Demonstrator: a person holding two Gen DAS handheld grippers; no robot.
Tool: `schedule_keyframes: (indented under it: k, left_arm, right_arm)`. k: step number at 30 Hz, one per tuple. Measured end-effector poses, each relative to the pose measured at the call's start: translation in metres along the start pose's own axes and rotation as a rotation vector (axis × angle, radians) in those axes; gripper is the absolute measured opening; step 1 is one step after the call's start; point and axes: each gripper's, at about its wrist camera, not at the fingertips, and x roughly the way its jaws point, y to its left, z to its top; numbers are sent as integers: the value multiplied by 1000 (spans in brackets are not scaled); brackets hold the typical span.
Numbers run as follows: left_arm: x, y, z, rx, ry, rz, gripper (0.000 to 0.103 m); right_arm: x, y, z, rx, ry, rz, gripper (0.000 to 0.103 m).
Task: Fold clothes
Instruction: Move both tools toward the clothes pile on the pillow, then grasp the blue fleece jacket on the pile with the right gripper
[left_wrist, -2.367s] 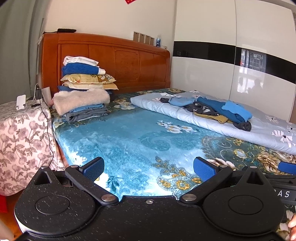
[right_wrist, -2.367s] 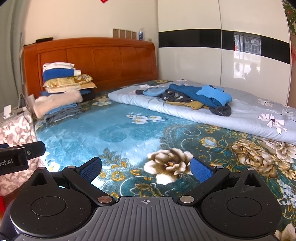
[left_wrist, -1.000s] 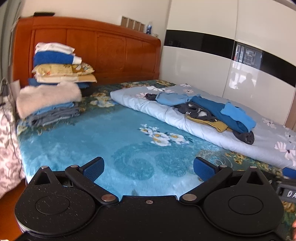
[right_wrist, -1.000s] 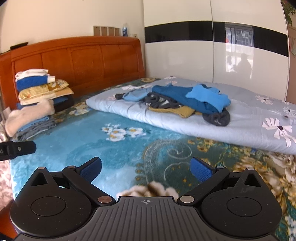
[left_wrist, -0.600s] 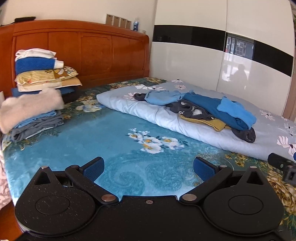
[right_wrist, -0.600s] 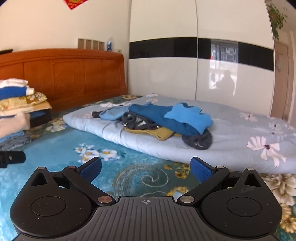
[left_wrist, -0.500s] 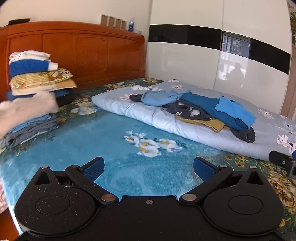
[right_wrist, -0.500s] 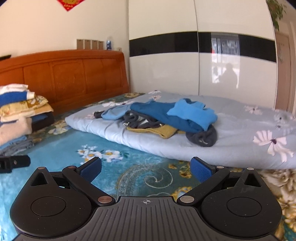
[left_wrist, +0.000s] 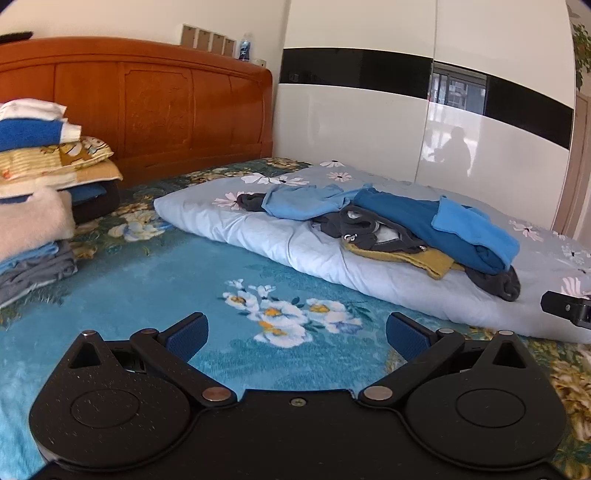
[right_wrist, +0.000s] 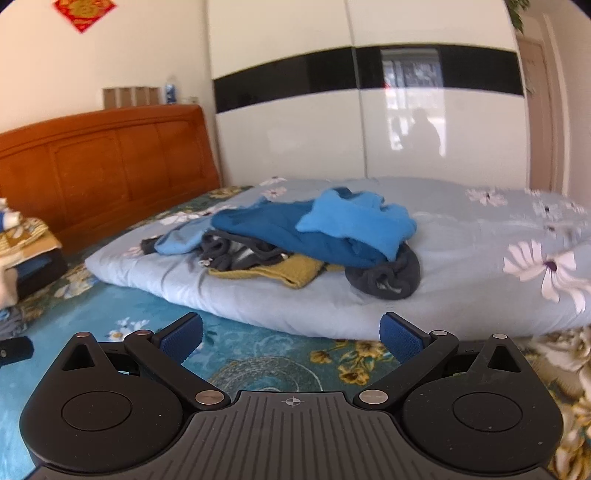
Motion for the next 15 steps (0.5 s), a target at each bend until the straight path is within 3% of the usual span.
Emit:
schedule_keyframes:
  k: [11, 15]
  left_arm:
    - [61, 7, 11, 35, -36, -10, 102]
    - [83, 7, 18, 33, -6, -42, 102]
  right_arm:
    - [67, -17, 4, 5, 4, -78, 103]
    - [90, -26, 10, 6, -18, -87, 103]
